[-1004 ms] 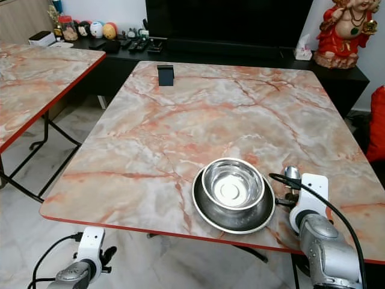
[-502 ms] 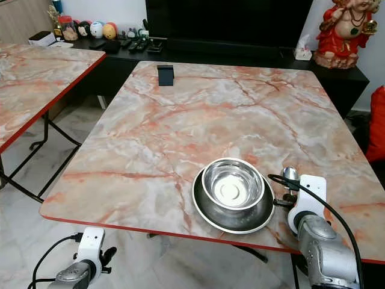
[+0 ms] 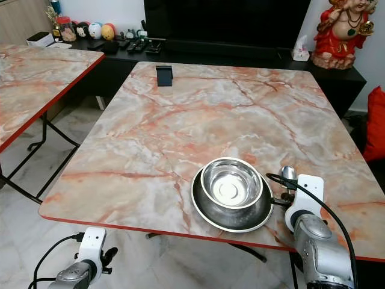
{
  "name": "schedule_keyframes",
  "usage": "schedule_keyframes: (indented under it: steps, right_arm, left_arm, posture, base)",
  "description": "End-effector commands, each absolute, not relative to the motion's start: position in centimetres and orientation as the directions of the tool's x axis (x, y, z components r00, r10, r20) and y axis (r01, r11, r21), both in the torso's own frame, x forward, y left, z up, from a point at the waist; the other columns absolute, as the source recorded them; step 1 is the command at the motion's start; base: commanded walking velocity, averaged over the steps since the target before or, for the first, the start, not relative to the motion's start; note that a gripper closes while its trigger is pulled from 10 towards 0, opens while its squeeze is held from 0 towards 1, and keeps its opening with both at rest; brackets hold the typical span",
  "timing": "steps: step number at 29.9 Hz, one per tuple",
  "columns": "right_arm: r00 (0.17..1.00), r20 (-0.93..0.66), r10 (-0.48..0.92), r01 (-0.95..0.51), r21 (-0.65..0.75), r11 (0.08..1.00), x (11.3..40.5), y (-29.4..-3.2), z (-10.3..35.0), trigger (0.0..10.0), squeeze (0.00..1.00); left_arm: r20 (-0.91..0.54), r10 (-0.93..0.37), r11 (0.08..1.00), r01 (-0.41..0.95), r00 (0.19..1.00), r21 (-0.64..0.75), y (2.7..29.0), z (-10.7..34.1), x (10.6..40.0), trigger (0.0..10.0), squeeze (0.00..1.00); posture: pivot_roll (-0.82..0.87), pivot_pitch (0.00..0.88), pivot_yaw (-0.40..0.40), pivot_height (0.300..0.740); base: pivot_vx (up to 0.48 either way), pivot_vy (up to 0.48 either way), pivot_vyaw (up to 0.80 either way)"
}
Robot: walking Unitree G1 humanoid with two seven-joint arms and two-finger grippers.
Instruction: Setting the table
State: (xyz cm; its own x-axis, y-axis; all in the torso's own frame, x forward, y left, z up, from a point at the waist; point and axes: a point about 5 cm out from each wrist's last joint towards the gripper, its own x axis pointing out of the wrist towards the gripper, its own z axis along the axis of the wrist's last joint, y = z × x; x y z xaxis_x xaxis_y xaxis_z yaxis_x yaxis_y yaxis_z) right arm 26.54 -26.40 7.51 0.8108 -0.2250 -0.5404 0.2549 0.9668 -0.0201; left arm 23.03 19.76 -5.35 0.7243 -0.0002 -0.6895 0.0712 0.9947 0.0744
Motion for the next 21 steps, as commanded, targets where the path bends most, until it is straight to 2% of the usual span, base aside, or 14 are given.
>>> schedule_keyframes:
  steps: [1, 4, 6, 15, 16, 21]
  right_arm:
    - [0.803, -0.554, -0.219, 0.257, -0.009, 0.966, 26.64, -26.17, 7.1, 10.0, 0.28]
    - [0.805, -0.552, -0.218, 0.256, -0.008, 0.967, 26.69, -26.14, 7.1, 10.0, 0.28]
    - [0.806, -0.551, -0.217, 0.256, -0.007, 0.967, 26.71, -26.13, 7.09, 10.0, 0.45]
    - [0.803, -0.554, -0.219, 0.256, -0.011, 0.967, 26.66, -26.18, 7.01, 10.0, 0.46]
    - [0.804, -0.553, -0.219, 0.256, -0.011, 0.967, 26.66, -26.18, 7.0, 10.0, 0.72]
    - [0.803, -0.554, -0.219, 0.255, -0.013, 0.967, 26.72, -26.19, 7.03, 10.0, 0.71]
  left_arm:
    - [-0.7, -0.007, 0.993, 0.09, 0.714, 0.082, 19.65, -5.43, 22.99, 10.0, 0.0]
    - [-0.699, -0.008, 0.992, 0.091, 0.715, 0.082, 19.61, -5.41, 23.03, 10.0, 0.0]
    - [-0.698, -0.01, 0.992, 0.092, 0.716, 0.081, 19.56, -5.39, 23.07, 10.0, 0.0]
    - [-0.699, -0.01, 0.993, 0.092, 0.715, 0.08, 19.51, -5.43, 23.03, 10.0, 0.0]
    - [-0.699, -0.01, 0.993, 0.091, 0.715, 0.079, 19.51, -5.43, 23.03, 10.0, 0.0]
    - [-0.699, -0.011, 0.993, 0.092, 0.715, 0.078, 19.47, -5.4, 23.08, 10.0, 0.0]
  posture:
    - [0.01, 0.0, -0.024, 0.74]
    - [0.01, 0.0, -0.024, 0.74]
    - [0.01, 0.0, -0.024, 0.74]
    - [0.01, 0.0, -0.023, 0.74]
    - [0.01, 0.0, -0.023, 0.74]
    - [0.01, 0.0, -0.025, 0.74]
  base:
    - [0.0, 0.0, 0.0]
    - [0.0, 0.0, 0.0]
    - [0.0, 0.0, 0.0]
    - [0.0, 0.0, 0.0]
    - [0.0, 0.0, 0.0]
    - [0.0, 0.0, 0.0]
